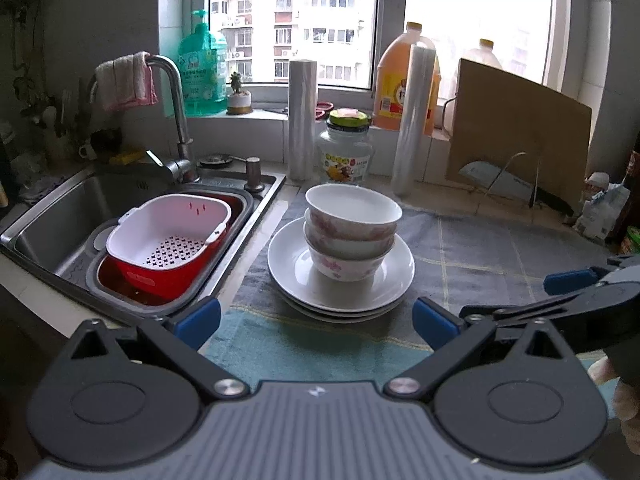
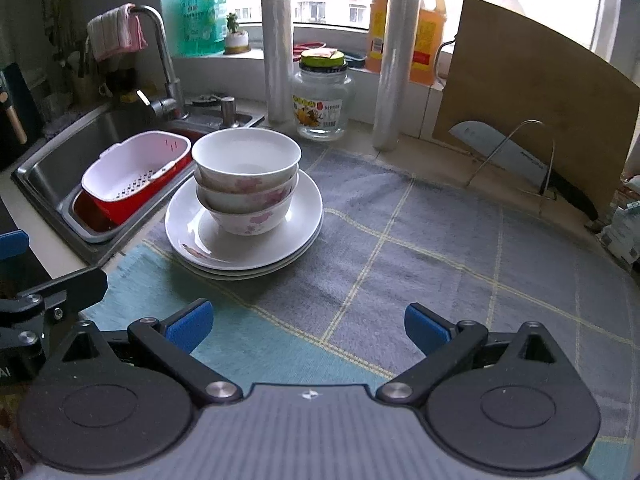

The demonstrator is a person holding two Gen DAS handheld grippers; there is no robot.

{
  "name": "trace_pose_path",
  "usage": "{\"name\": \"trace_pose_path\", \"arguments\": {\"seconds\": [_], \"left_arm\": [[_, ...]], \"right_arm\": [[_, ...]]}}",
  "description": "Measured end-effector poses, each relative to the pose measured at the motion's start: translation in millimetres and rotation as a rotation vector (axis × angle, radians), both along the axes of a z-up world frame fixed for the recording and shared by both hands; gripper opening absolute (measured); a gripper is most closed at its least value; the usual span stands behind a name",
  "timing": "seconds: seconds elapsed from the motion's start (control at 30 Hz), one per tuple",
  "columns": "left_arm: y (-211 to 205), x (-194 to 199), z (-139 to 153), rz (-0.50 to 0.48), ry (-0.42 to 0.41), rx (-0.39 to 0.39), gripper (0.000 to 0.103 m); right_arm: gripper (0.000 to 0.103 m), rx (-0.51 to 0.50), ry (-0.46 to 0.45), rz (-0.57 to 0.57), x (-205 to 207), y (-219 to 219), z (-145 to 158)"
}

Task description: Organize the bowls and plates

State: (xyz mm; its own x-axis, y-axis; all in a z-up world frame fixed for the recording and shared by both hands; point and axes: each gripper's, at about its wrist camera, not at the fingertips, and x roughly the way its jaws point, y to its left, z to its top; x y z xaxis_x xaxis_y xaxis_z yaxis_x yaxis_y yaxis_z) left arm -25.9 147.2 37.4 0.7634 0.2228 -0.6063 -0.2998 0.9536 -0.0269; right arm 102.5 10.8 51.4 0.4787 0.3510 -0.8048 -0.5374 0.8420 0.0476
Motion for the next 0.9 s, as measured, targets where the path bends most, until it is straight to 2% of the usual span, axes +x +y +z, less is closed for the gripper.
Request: {"name": "trace_pose_path", "arguments": {"seconds": [0.9], "left_arm": [[-3,7,12,0.019,-0.004,0.029,0.102]], "right_arm": [[0.103,0.038,-0.016,-0.012,2,-6,12]]}}
